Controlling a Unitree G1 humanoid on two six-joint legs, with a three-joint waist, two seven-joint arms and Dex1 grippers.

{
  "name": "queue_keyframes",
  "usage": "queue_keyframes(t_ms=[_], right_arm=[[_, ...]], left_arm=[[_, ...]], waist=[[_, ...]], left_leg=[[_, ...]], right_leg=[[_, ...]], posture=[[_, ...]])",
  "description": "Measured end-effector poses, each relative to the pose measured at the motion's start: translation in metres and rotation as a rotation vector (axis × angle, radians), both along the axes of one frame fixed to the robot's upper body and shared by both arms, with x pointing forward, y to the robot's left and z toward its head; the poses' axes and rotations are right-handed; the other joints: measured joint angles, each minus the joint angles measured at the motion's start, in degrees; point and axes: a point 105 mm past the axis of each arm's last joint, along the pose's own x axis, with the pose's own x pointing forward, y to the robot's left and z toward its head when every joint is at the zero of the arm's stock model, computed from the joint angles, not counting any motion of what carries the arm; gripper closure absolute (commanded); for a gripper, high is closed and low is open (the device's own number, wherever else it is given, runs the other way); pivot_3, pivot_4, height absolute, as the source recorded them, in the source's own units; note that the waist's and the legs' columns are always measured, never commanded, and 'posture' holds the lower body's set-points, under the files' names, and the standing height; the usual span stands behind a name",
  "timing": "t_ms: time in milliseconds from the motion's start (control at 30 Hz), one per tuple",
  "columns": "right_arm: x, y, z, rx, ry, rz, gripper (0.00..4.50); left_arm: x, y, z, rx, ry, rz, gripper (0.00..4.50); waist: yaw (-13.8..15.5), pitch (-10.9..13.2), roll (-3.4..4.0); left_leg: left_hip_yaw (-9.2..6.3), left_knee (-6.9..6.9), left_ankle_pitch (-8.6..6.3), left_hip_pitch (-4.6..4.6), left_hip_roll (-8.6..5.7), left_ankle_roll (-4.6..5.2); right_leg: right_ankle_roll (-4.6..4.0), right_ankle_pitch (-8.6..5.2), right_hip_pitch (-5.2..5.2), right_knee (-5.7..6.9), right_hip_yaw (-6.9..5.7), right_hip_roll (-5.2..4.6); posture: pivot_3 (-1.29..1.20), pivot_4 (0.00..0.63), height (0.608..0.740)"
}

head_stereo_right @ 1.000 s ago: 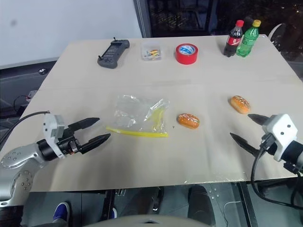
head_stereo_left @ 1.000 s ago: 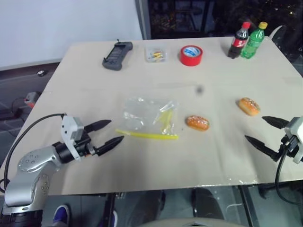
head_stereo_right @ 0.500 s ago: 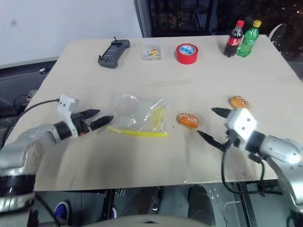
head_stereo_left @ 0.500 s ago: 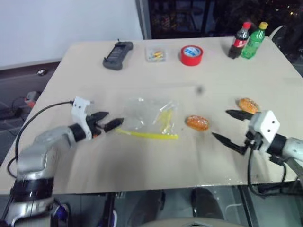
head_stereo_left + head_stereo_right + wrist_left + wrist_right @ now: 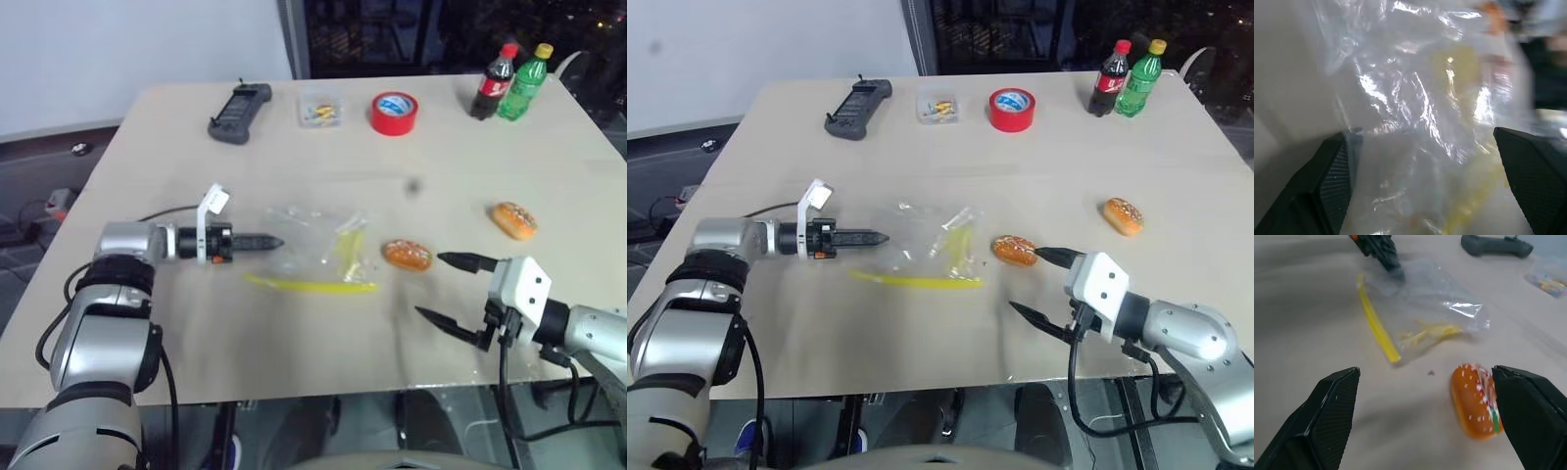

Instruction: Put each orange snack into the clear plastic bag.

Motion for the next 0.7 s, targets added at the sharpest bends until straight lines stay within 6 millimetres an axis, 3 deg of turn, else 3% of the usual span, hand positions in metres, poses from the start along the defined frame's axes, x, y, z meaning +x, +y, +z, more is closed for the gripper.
queue_keyframes(t_ms=[200, 467, 567, 700], right_arm=[[-0.007, -0.005, 0.0, -0.007, -0.007, -0.058, 0.1], [-0.007, -0.005, 0.002, -0.011, -0.026, -0.086, 0.1], [-0.007, -0.005, 0.002, -0.014, -0.03, -0.093, 0.1], [-0.005, -0.005, 0.003, -0.017, -0.039, -0.1, 0.0]], left_arm=[[-0.011, -0.01, -0.008, -0.039, 0.082, -0.065, 0.0], [-0.015, -0.067, -0.018, -0.187, 0.116, -0.202, 0.0], [-0.016, -0.08, -0.02, -0.196, 0.122, -0.23, 0.0], [-0.016, -0.092, -0.028, -0.2, 0.147, -0.213, 1.29]], waist=[[-0.74, 0.1, -0.18], [0.42, -0.12, -0.08], [0.49, -0.27, 0.1], [0.9, -0.44, 0.28]], left_leg=[[-0.19, 0.02, -0.03, 0.11, 0.15, 0.04], [-0.18, 0.27, -0.03, 0.11, 0.08, 0.05], [-0.17, 0.3, -0.03, 0.11, 0.08, 0.05], [-0.15, 0.31, -0.03, 0.11, 0.08, 0.06]], right_leg=[[0.01, 0.0, 0.02, 0.1, 0.06, 0.05], [0.1, 0.04, 0.16, 0.1, 0.07, -0.01], [0.13, 0.06, 0.16, 0.1, 0.09, -0.02], [0.31, -0.04, 0.16, 0.1, 0.11, -0.03]], posture=[[0.0, 0.15, 0.74], [0.0, 0.15, 0.74], [0.0, 0.15, 0.74], [0.0, 0.15, 0.74]])
